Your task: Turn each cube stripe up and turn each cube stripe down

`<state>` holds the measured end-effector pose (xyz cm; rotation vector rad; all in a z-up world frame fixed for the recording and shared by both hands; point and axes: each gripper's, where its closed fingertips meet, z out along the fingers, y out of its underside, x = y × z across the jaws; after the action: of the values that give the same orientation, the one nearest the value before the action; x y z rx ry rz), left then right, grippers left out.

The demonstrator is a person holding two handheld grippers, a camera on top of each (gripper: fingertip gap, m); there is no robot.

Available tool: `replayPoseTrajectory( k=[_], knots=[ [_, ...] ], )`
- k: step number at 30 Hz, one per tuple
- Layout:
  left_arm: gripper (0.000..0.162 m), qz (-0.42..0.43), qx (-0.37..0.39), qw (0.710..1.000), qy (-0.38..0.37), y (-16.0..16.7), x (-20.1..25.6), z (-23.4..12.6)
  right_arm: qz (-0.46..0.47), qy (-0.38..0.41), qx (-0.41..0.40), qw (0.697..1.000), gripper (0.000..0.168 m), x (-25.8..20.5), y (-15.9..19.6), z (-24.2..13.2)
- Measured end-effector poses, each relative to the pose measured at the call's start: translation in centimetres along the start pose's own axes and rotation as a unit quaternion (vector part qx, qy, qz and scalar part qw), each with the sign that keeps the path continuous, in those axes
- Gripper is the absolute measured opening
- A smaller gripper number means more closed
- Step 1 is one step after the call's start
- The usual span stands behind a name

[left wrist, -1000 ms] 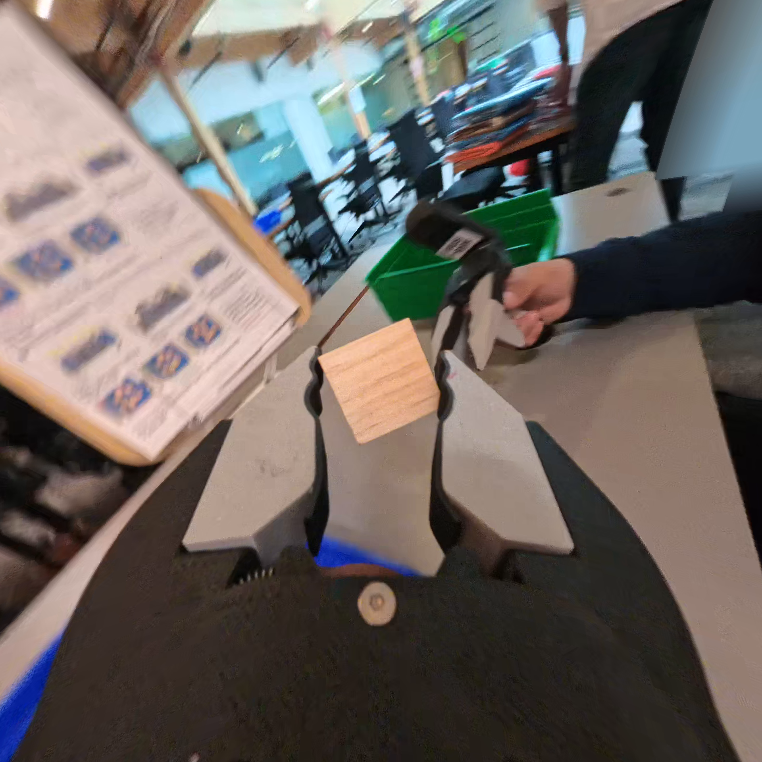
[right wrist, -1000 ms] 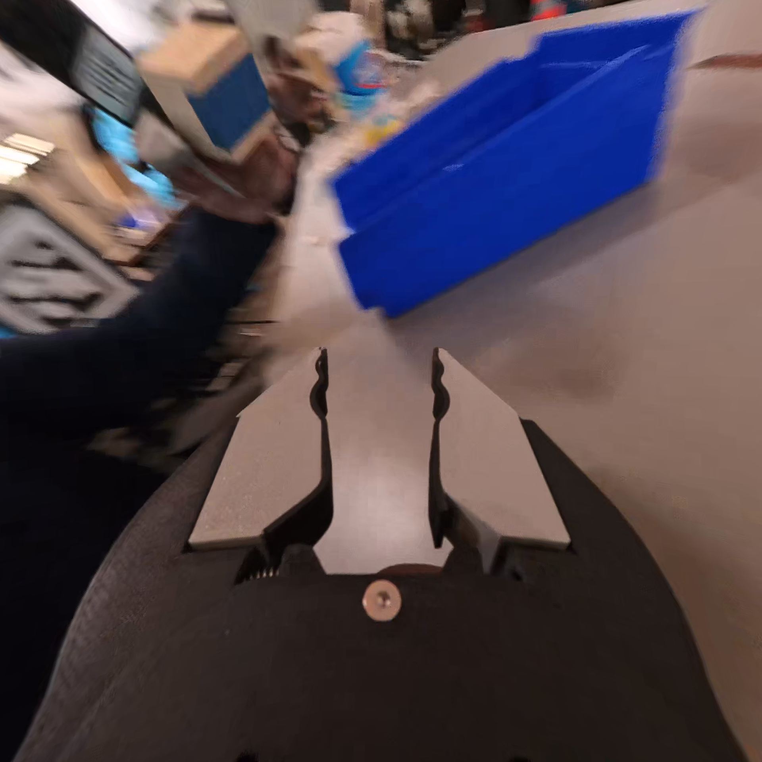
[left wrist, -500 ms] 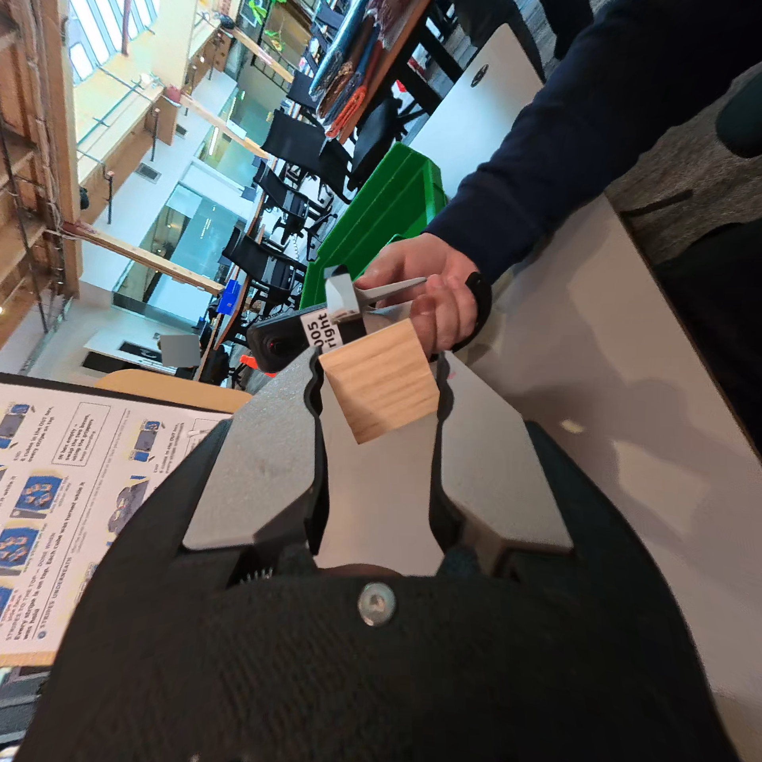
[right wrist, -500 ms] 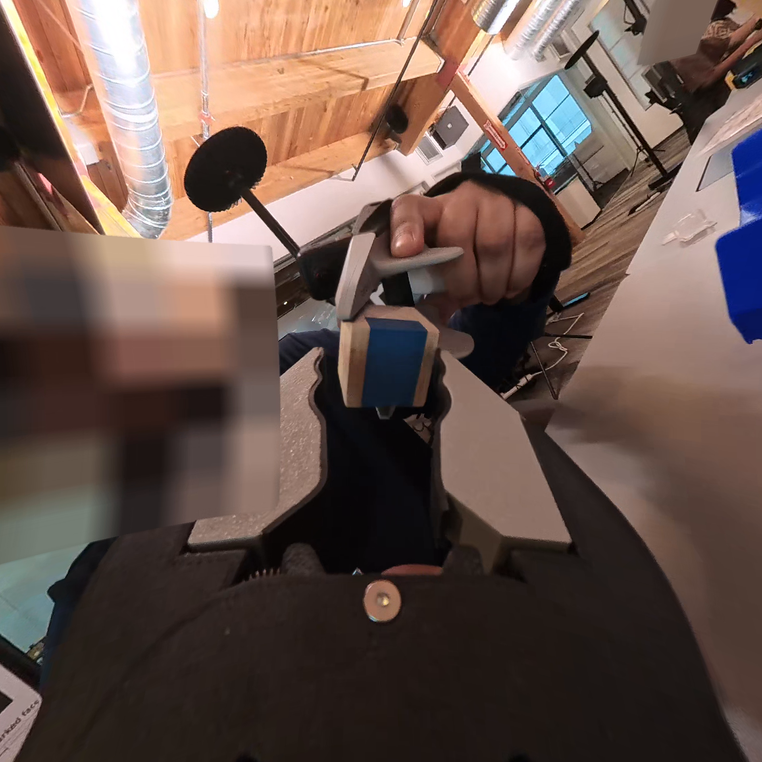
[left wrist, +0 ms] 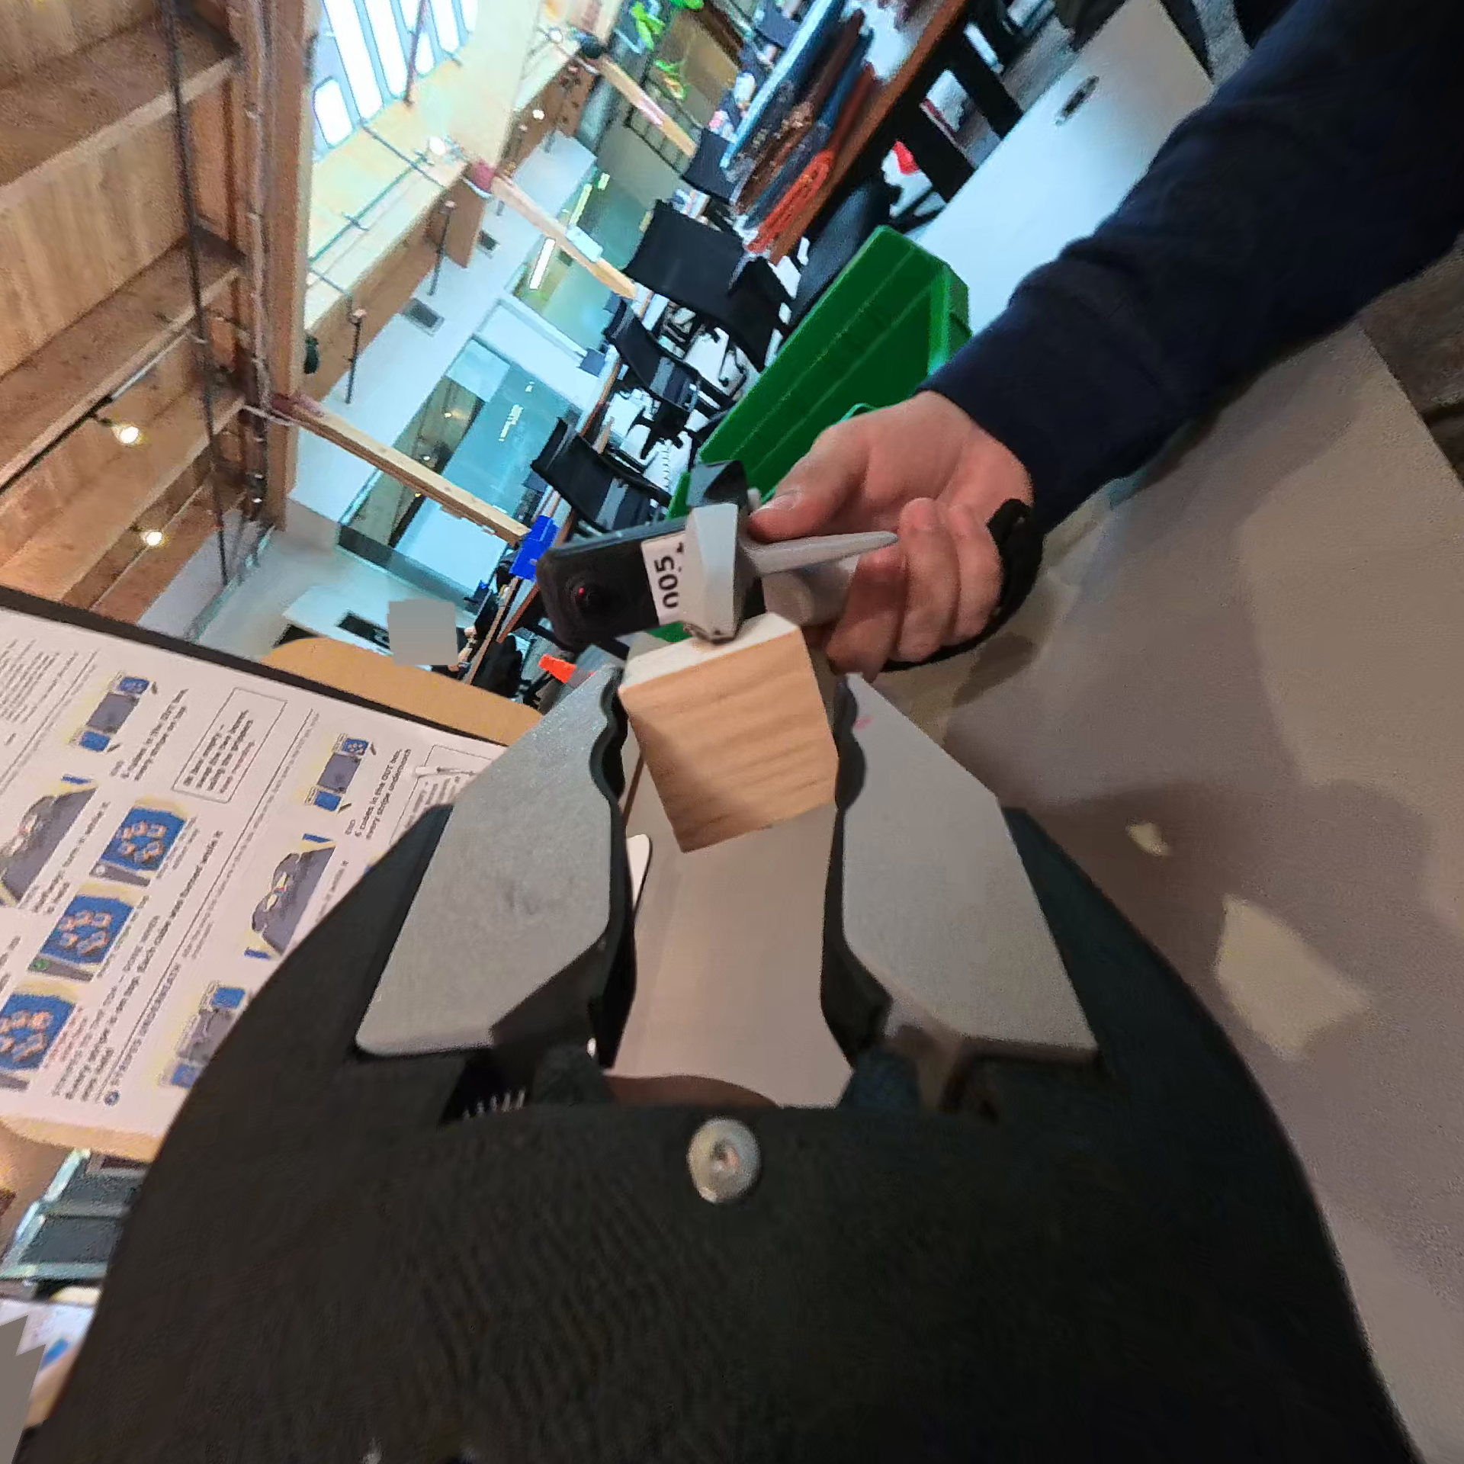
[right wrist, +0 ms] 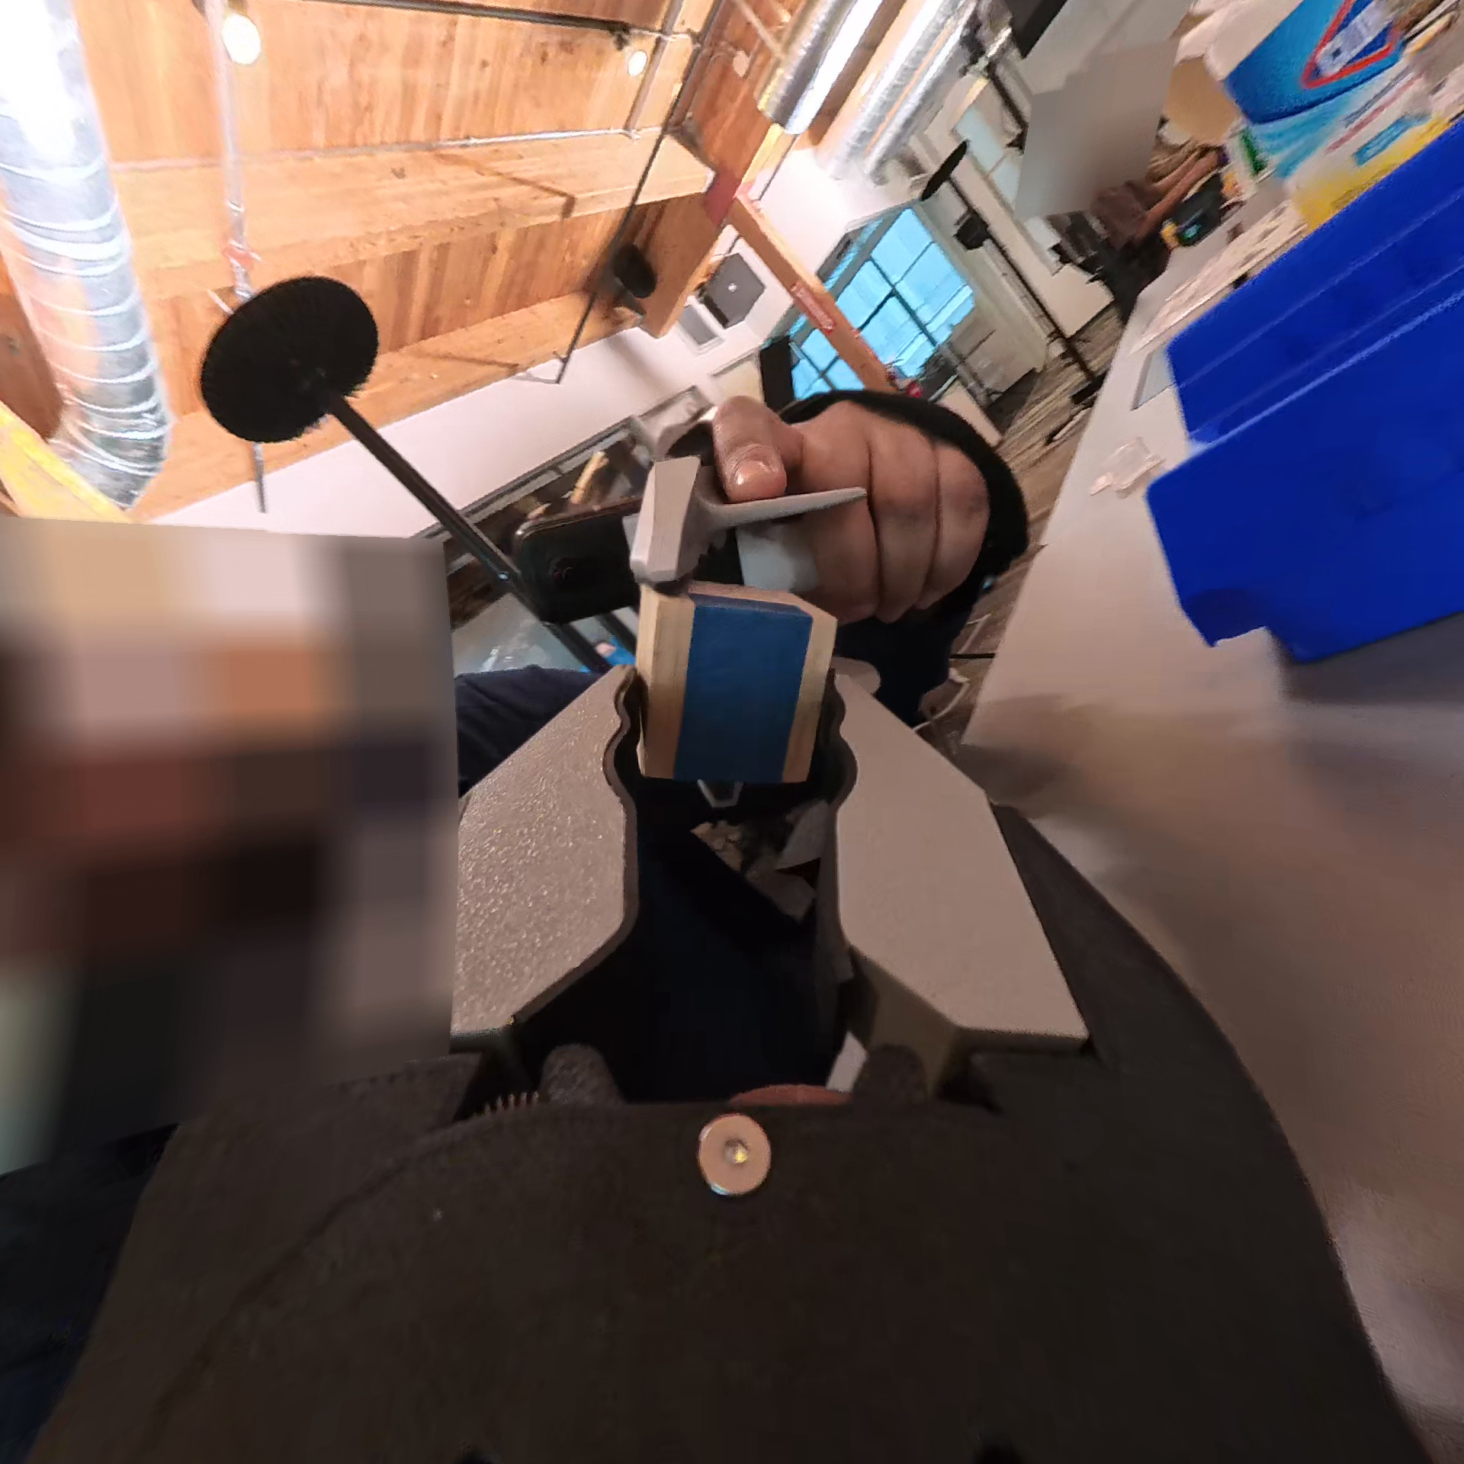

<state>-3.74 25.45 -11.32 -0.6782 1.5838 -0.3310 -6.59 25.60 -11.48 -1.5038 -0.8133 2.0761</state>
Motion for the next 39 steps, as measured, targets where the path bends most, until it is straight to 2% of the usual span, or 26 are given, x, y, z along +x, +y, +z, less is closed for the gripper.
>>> replayPoseTrajectory(
  k=[1, 6, 7, 9, 11, 12, 14, 16, 18, 21, 22, 23, 26, 27, 30, 33, 35, 38, 39],
  knots=[
    [0.049, -0.012, 0.003, 1.000, -0.010, 0.1, -0.1, 0.0, -0.010, 0.014, 0.001, 1.000, 0.043, 0.2, -0.1, -0.1],
    [0.042, -0.113, 0.058, 0.991, -0.028, -0.2, -0.7, -0.6, -0.080, 0.109, 0.005, 0.991, 0.042, 1.4, -1.1, -1.2],
    [0.035, -0.133, 0.080, 0.987, -0.038, -0.4, -1.1, -1.0, -0.101, 0.141, 0.007, 0.985, 0.042, 1.8, -1.4, -1.6],
    [0.025, -0.168, 0.116, 0.977, -0.061, -0.6, -2.2, -1.6, -0.149, 0.231, 0.013, 0.961, 0.042, 3.0, -2.5, -2.9],
    [0.006, -0.204, 0.131, 0.966, -0.088, 0.0, -3.5, -1.7, -0.217, 0.330, 0.017, 0.919, 0.042, 3.6, -3.9, -4.8],
    [0.000, -0.218, 0.131, 0.962, -0.099, 0.5, -3.8, -1.4, -0.259, 0.377, 0.024, 0.889, 0.042, 3.4, -4.8, -5.8],
    [0.002, -0.231, 0.127, 0.959, -0.108, 1.4, -3.8, -0.5, -0.348, 0.449, 0.057, 0.821, 0.042, 1.2, -7.2, -8.0],
    [0.003, -0.231, 0.128, 0.960, -0.097, 1.9, -2.9, 0.6, -0.422, 0.489, 0.115, 0.755, 0.042, -2.9, -9.5, -10.3],
    [0.003, -0.239, 0.130, 0.959, -0.078, 2.3, -1.9, 1.4, -0.470, 0.532, 0.194, 0.677, 0.042, -7.6, -11.5, -14.2],
    [0.003, -0.241, 0.117, 0.962, -0.059, 2.8, -0.3, 2.5, -0.472, 0.671, 0.246, 0.516, 0.042, -12.1, -12.5, -23.7],
    [0.004, -0.233, 0.104, 0.965, -0.059, 3.2, 0.0, 2.9, -0.443, 0.722, 0.240, 0.474, 0.042, -12.4, -12.3, -27.3],
    [0.003, -0.229, 0.091, 0.967, -0.059, 3.6, 0.3, 3.2, -0.405, 0.761, 0.230, 0.451, 0.042, -12.0, -11.9, -30.6],
    [0.004, -0.231, 0.053, 0.970, -0.052, 4.9, 1.1, 4.0, -0.259, 0.827, 0.186, 0.464, 0.042, -7.6, -9.6, -38.2],
    [0.004, -0.231, 0.047, 0.970, -0.054, 5.1, 1.1, 4.1, -0.213, 0.848, 0.154, 0.460, 0.042, -5.9, -8.5, -40.3],
    [0.005, -0.236, 0.036, 0.970, -0.051, 5.5, 1.4, 4.4, -0.090, 0.885, 0.052, 0.454, 0.042, -1.1, -4.7, -44.8],
    [0.005, -0.235, 0.019, 0.971, -0.046, 5.9, 1.9, 4.7, -0.015, 0.890, 0.016, 0.456, 0.043, 1.8, -2.2, -47.1],
    [0.005, -0.234, 0.014, 0.971, -0.044, 6.1, 2.1, 4.8, 0.000, 0.890, 0.014, 0.457, 0.043, 2.7, -1.8, -47.8],
    [0.005, -0.237, 0.007, 0.971, -0.037, 6.3, 2.5, 5.0, 0.016, 0.877, 0.017, 0.480, 0.044, 3.9, -1.4, -47.5],
    [0.005, -0.237, 0.004, 0.971, -0.036, 6.4, 2.6, 5.0, 0.021, 0.875, 0.021, 0.484, 0.050, 4.2, -1.3, -47.5]
  ],
)
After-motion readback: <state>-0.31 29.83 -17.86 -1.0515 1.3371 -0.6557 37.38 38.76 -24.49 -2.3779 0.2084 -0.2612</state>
